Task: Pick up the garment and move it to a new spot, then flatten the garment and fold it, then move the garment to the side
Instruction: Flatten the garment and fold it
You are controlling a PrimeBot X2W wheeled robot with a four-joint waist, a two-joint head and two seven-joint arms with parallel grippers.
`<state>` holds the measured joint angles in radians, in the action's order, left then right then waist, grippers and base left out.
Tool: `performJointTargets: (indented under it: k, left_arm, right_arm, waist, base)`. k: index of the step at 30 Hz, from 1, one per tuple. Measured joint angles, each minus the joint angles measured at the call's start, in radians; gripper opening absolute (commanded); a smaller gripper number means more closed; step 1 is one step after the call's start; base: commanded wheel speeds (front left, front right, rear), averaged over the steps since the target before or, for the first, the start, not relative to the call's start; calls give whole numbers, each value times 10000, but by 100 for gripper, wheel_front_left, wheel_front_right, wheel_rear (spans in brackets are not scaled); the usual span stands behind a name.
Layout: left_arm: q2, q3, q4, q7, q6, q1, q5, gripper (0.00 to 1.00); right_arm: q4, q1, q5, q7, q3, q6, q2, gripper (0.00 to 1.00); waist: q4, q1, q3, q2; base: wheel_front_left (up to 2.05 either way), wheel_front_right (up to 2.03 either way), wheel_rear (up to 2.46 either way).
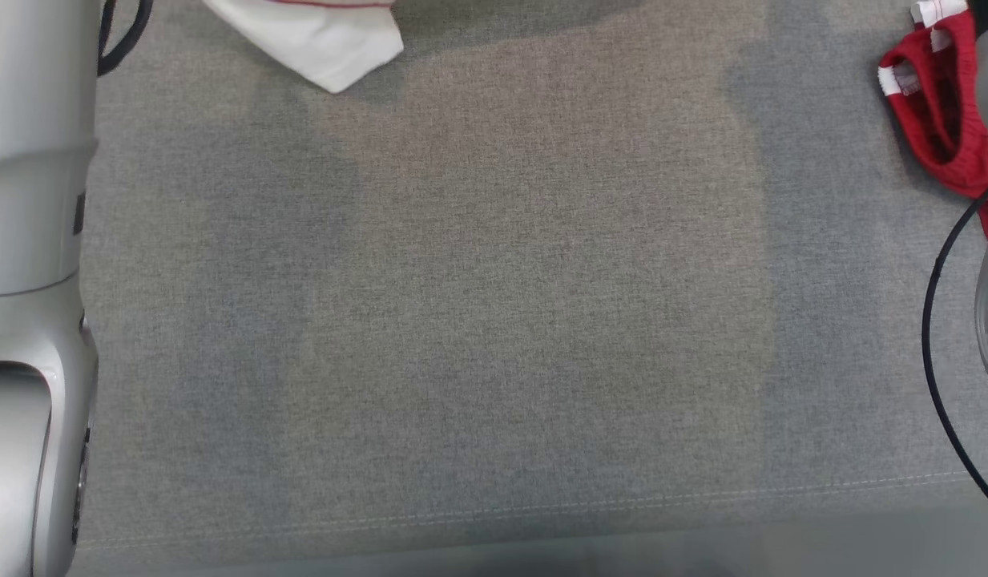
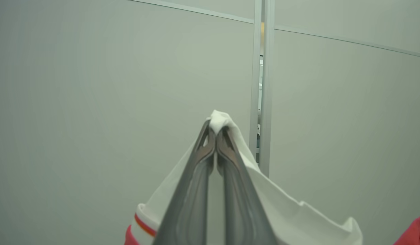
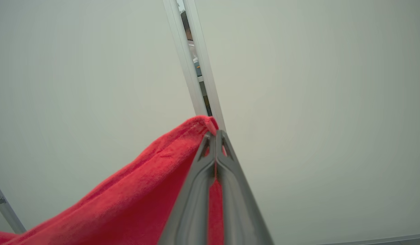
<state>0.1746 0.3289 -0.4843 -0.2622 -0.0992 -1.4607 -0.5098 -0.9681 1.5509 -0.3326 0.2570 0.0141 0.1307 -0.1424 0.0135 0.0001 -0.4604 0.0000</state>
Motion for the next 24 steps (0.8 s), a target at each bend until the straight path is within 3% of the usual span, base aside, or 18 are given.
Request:
performJointTargets:
  k: [2,7,11,18,24]
  left_arm:
    - [-13,-63,238,2,54,-43,372,0]
    - [-332,-828,1703,-2,153,-84,1766,0]
    - [-675,-1396,2437,-29,562,243,2211,0]
    - [-1106,-1415,1877,-19,1264,1801,2414,0]
    - [-1221,-1783,2236,-19,1342,2909,1799,0]
  right_arm:
    - [56,112,196,6,219,-2,31,0]
    - [1879,38,1302,50,1415,0,376,0]
    - [2876,-569,2151,58,1868,0,637,0]
    - [2391,-1872,2094,56,1179,0,625,0]
    - [2274,-2634,966,38,107,0,-274,0]
  waist:
    - [-14,0,-37,0]
    - [-85,0,-215,0]
    - [-137,-1,-413,0]
    - [-9,0,-828,0]
    - [330,0,-795,0]
  base:
    - [0,0,0]
    - [0,0,0]
    - [0,0,0]
    - [0,0,0]
    - [0,0,0]
